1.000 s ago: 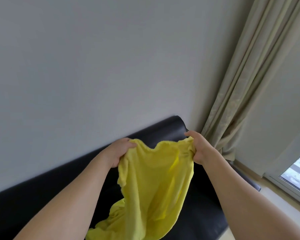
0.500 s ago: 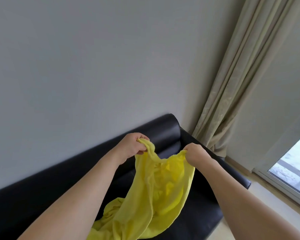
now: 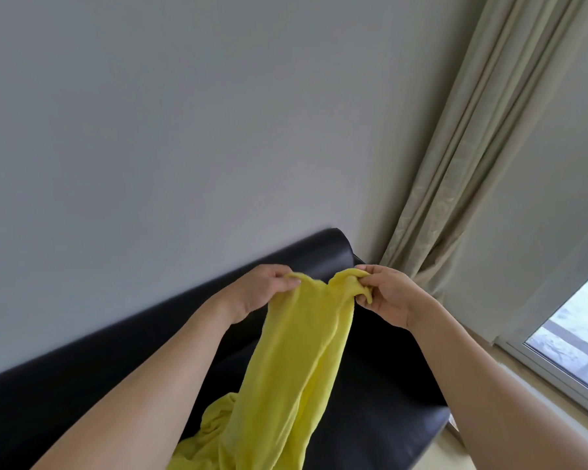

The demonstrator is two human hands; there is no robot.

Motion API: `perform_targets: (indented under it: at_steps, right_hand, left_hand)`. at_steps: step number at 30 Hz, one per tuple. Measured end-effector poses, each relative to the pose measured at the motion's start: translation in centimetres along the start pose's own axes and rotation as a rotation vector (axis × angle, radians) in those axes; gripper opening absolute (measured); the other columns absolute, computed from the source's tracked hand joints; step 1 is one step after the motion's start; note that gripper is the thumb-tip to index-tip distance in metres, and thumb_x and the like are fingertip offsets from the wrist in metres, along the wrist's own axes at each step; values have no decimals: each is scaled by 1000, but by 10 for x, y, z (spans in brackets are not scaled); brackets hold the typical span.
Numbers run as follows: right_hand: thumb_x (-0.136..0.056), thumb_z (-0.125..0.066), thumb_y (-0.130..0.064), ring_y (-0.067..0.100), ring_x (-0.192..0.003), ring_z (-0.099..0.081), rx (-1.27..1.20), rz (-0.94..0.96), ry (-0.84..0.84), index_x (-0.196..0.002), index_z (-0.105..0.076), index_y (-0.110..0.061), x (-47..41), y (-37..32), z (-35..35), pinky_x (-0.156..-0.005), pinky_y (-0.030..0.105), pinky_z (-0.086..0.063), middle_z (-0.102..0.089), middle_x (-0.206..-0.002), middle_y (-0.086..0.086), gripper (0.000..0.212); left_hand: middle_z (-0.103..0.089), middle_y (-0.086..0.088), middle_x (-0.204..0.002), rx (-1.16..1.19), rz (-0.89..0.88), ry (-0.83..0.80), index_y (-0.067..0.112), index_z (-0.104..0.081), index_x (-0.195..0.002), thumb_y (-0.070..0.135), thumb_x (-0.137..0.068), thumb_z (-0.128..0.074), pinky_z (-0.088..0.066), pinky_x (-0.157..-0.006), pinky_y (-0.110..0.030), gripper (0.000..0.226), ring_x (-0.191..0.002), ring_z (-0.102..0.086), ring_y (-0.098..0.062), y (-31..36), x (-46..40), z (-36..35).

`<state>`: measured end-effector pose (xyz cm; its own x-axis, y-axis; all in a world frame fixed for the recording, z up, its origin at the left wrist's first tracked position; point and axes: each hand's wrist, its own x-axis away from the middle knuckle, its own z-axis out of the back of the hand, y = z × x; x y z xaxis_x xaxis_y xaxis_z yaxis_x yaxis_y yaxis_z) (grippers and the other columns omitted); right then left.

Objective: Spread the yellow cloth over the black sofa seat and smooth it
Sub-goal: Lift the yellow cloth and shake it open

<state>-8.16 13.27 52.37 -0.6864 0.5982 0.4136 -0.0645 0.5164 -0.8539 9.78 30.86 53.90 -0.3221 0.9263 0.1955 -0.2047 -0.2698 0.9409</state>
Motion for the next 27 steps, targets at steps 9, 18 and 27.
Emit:
perform_targets:
  at_steps: [9, 18, 27]
  right_hand:
    - [-94, -60, -8, 12, -57, -51, 416, 137, -24, -94, -72, -12, 16, -29, -15, -54, 22, -47, -62, -72, 4, 12]
    - [-87, -59, -11, 14, -62, -57, 1067, 329, 286, -84, -64, -25, 5, -8, 35, -65, 33, -54, -62, -70, 0, 15]
    - [-87, -43, 12, 3, -82, -48, 968, 667, 252, -66, -57, -32, -5, 11, 6, -71, 4, -35, -49, -85, -13, 50]
  left_hand:
    - [-72, -6, -107, -5, 74, -98, 6, -74, -104, 23, -93, -62, -47, -96, -31, 23, -104, -66, -19, -9, -24, -44]
    - [-59, -13, -97, 17, -44, 188, -9, -63, -98, 22, -93, -61, -46, -85, -39, 32, -86, -56, -22, 6, -21, -24]
    - [-66, 1, -96, -13, -64, 49, 7, -70, -102, 20, -98, -55, -46, -74, -20, 21, -87, -63, -10, 37, -10, 2]
